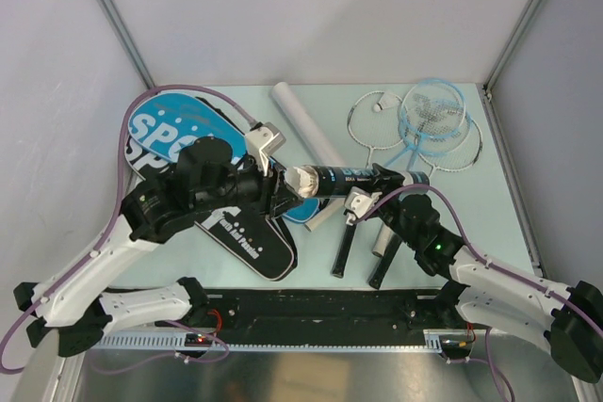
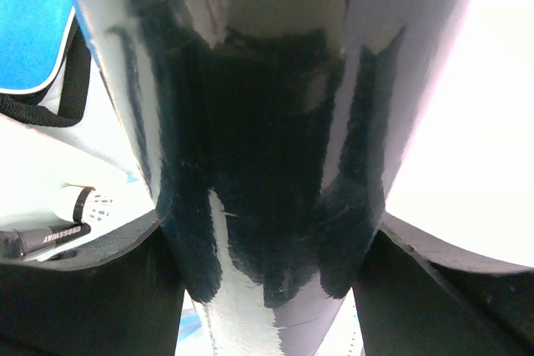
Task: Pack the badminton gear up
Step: Place the shuttlecock at the shuttle tube.
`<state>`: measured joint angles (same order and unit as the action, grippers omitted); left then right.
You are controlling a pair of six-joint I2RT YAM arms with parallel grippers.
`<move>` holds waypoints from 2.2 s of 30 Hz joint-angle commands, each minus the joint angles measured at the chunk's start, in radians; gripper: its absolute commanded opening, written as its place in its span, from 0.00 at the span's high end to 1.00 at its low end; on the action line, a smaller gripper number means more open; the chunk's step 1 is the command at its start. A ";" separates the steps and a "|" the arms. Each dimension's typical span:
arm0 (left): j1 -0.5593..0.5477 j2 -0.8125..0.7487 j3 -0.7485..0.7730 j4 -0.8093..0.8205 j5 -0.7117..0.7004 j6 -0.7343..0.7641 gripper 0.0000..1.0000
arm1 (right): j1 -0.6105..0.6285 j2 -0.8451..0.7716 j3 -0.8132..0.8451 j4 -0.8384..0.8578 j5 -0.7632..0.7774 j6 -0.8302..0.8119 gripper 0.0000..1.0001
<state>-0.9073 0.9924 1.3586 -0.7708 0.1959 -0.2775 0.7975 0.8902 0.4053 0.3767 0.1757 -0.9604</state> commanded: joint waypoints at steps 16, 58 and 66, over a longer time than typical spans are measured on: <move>-0.018 0.043 -0.002 0.098 -0.020 0.006 1.00 | 0.029 -0.022 0.039 0.063 0.031 0.022 0.74; 0.003 0.027 -0.135 0.219 0.012 0.010 1.00 | 0.067 -0.152 0.013 0.044 -0.242 0.043 0.73; -0.002 0.083 -0.110 0.229 0.080 -0.007 1.00 | 0.087 -0.099 0.033 0.070 -0.142 0.053 0.74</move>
<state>-0.9134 1.0504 1.2251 -0.5556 0.2604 -0.2882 0.8516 0.7856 0.3904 0.2886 0.0566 -0.9092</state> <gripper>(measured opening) 0.005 0.700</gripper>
